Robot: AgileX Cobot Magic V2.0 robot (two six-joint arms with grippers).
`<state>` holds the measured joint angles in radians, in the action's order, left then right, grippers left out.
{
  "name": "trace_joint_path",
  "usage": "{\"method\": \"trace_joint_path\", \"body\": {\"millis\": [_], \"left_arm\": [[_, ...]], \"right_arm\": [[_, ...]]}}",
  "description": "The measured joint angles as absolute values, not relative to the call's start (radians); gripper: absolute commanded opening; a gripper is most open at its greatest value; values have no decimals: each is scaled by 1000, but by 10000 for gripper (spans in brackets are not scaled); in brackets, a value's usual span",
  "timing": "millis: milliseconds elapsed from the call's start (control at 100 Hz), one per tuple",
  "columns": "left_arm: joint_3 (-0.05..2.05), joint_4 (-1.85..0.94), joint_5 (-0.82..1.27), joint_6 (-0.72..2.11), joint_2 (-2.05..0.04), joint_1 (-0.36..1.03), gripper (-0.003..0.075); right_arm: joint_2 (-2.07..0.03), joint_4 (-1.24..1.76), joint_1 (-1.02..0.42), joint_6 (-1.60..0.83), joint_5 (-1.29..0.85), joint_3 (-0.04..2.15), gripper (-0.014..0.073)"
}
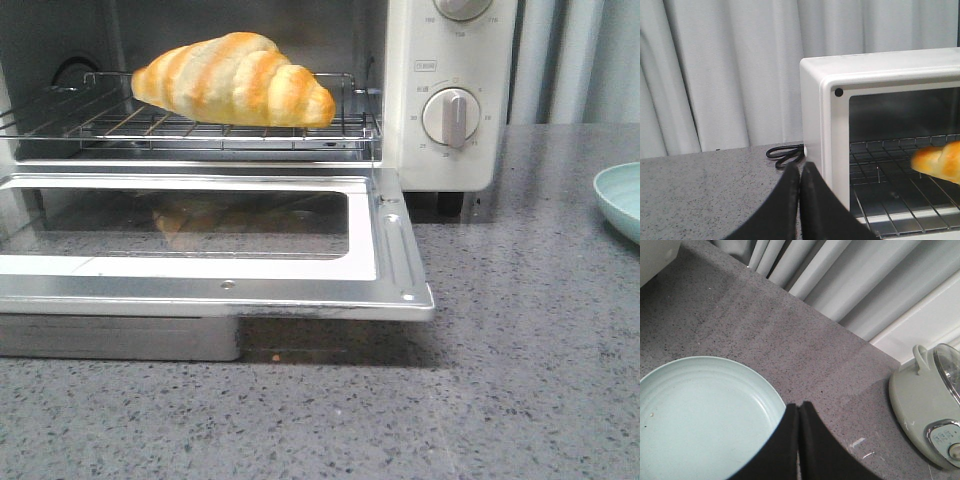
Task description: Put bread in oven
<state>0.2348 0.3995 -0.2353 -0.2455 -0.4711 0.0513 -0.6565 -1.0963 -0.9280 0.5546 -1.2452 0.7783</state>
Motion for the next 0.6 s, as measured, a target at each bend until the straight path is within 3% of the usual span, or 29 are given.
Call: {"method": "trace_joint_path", "body": {"millis": [600], "left_arm": [[235, 402, -235, -246, -471, 50, -21]], "right_arm": [[-646, -1081, -928, 559, -1245, 778, -69]]}}
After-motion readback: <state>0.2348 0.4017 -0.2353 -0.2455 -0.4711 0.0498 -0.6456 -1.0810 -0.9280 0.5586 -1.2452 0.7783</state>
